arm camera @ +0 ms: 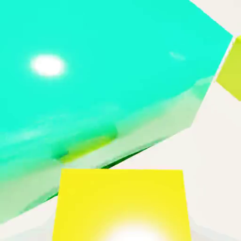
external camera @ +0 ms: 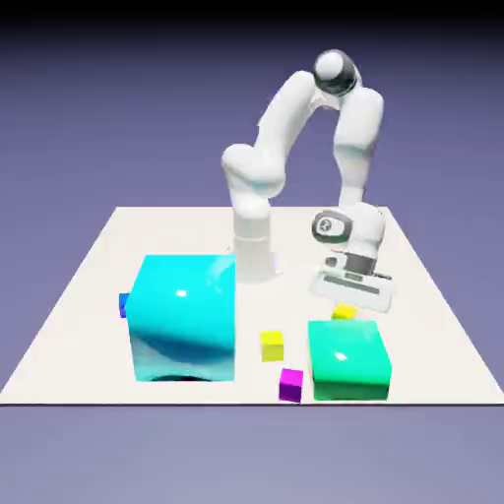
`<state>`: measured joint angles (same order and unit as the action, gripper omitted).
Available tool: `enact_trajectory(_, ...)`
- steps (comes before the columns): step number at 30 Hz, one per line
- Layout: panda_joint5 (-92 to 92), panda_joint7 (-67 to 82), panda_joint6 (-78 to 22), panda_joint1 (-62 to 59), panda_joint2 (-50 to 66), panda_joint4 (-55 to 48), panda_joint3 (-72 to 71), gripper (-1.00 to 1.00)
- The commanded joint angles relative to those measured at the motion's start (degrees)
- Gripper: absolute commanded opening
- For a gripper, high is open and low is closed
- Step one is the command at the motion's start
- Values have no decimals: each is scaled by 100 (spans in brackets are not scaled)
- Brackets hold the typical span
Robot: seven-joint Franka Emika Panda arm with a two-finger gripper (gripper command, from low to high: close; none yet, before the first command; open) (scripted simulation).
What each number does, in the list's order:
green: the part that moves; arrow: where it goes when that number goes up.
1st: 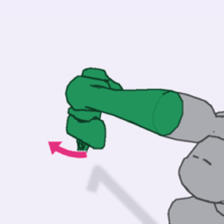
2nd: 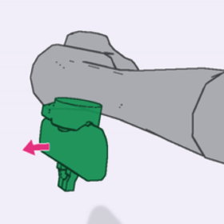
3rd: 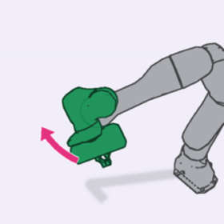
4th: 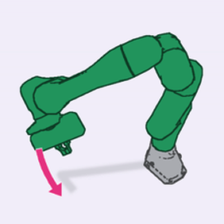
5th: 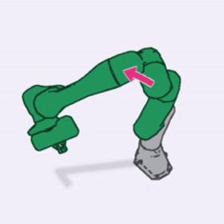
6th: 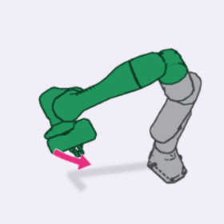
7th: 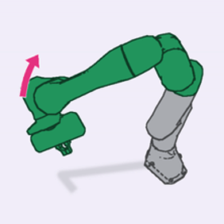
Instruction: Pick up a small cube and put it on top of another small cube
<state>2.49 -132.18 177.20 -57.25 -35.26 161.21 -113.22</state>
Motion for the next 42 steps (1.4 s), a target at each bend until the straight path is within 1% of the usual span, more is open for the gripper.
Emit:
enact_trajectory(1, 12, 23, -107, 208, 75, 46, 178, -100)
enact_trajectory(3, 25, 25, -249, 487, 251, -96, 549, -100)
enact_trajectory(7, 36, -296, -860, 244, 485, -880, 924, -100)
enact_trajectory(32, 20, -2979, -5081, -4947, -66, -4307, -1045, -100)
enact_trajectory(35, 15, -3073, -5194, -5253, -184, -4304, -1315, -100)
enact_trajectory(38, 311, -2951, -4447, -5717, -692, -4102, -1746, -100)
enact_trajectory(39, 349, -2936, -4353, -5775, -757, -4077, -1800, -100)
enact_trajectory(40, 349, -2936, -4352, -5775, -757, -4077, -1800, 100)
enact_trajectory(41, 349, -2936, -4352, -5775, -757, -4077, -1800, 100)
enact_trajectory(42, 250, -2977, -4601, -5621, -588, -4144, -1657, 100)
